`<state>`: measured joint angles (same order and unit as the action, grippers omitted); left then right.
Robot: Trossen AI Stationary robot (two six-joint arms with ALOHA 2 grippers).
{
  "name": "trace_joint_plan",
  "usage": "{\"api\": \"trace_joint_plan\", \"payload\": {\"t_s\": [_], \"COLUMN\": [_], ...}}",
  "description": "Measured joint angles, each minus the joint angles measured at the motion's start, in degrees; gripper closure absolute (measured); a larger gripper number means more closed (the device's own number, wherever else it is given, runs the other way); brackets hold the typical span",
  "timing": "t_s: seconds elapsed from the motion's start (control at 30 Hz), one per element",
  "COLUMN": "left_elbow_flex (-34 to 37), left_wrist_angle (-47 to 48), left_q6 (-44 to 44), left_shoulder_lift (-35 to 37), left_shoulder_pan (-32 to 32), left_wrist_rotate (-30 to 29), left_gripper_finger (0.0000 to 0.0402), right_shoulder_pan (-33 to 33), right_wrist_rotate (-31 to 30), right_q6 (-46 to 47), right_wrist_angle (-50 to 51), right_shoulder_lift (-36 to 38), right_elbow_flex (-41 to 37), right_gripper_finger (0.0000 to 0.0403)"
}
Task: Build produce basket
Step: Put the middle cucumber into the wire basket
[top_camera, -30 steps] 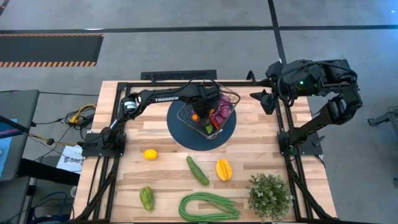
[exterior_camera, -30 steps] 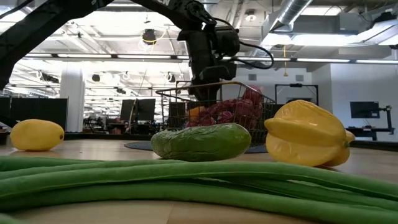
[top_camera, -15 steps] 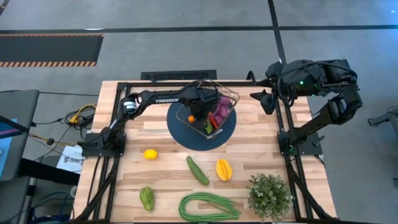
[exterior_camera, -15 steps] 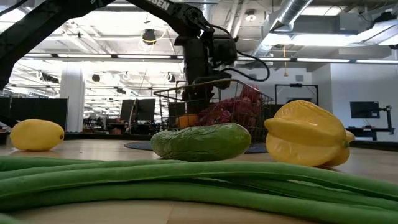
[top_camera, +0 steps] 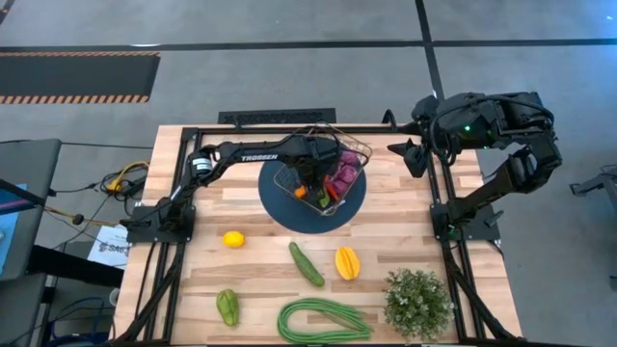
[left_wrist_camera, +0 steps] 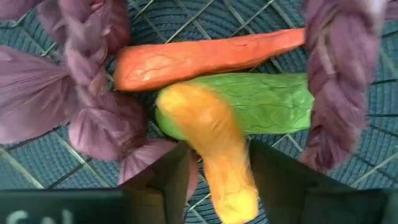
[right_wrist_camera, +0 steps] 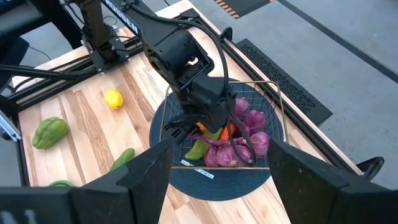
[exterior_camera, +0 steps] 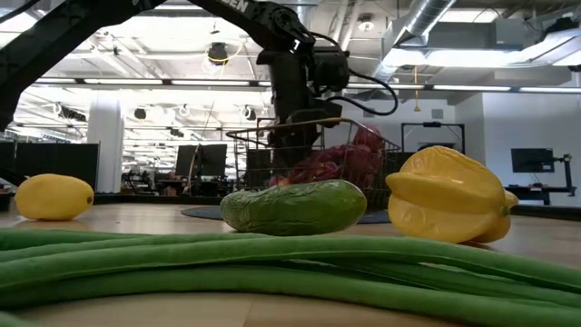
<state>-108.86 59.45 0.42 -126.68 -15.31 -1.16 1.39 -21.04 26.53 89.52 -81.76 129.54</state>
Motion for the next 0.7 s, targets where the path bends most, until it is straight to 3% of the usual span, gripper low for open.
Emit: {"api": "trace_joint_plan", "payload": {"t_s": [0.27, 0.57, 0.7], "left_elbow_flex": [0.0, -0.2, 0.4], "left_wrist_angle": [-0.1, 2.2, 3.7], "left_q6": [-3.4, -8.0, -4.0], "left_shoulder_lift": [1.3, 12.6, 16.8], "left_shoulder_pan": [0.9, 5.8, 9.9], "left_wrist_rotate": [3.9, -1.2, -1.7], "left_gripper_finger": [0.0221, 0.0220, 0.0220], "right_shoulder_pan": [0.1, 0.2, 0.2], "right_wrist_rotate": [0.1, 0.1, 0.7], "right_q6": [-0.1, -1.9, -3.0], "right_wrist_angle": [0.1, 0.1, 0.1], "right_shoulder_lift": [0.0, 0.0, 0.0], "right_elbow_flex": [0.0, 0.0, 0.0], "right_gripper_finger": [0.0122, 0.0122, 0.0122]}}
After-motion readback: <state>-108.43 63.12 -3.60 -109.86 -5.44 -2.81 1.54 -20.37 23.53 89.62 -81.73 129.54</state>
